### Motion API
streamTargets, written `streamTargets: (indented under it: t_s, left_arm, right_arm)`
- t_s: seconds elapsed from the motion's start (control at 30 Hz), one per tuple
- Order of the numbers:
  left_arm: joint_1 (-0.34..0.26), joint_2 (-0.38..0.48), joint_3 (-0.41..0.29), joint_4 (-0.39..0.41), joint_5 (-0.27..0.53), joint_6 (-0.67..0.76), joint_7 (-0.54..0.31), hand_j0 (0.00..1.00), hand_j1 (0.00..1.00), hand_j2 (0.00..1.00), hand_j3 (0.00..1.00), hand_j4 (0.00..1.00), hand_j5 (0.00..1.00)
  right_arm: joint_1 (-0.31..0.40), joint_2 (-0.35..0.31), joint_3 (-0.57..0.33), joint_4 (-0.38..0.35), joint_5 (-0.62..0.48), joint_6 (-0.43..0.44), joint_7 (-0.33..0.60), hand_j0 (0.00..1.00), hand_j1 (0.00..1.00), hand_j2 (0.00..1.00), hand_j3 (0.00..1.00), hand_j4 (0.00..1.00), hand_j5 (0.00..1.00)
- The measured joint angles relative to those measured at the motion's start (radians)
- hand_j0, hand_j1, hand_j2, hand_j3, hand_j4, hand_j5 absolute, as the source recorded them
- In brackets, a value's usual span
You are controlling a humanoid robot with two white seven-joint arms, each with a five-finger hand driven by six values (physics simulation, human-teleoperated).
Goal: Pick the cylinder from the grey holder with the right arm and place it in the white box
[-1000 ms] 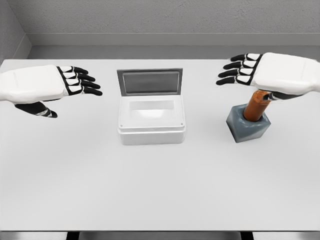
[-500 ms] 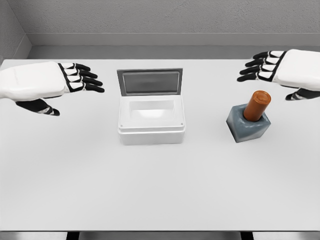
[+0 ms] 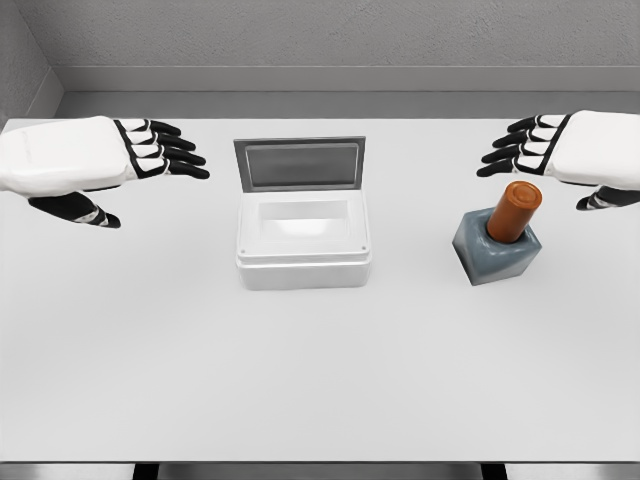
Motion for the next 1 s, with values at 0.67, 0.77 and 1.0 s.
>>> streamTargets:
  t_s: [0.67, 0.77, 1.0]
  left_arm:
    - [-0.04, 0.001, -0.001, -0.006, 0.04, 0.0, 0.0, 1.0, 1.0, 1.0, 1.0, 1.0, 1.0]
    - [-0.044, 0.0, -0.005, -0.006, 0.04, 0.0, 0.0, 1.0, 1.0, 1.0, 1.0, 1.0, 1.0]
    - [-0.048, 0.0, -0.007, -0.006, 0.04, 0.0, 0.0, 1.0, 1.0, 1.0, 1.0, 1.0, 1.0]
  right_arm:
    - [-0.002, 0.016, -0.001, 0.0, 0.001, 0.0, 0.017, 1.0, 1.0, 1.0, 1.0, 1.0, 1.0]
    - [0.003, 0.017, -0.006, 0.001, 0.006, 0.0, 0.018, 1.0, 1.0, 1.0, 1.0, 1.0, 1.0]
    - [0.008, 0.016, -0.011, 0.0, 0.01, 0.0, 0.018, 1.0, 1.0, 1.0, 1.0, 1.0, 1.0]
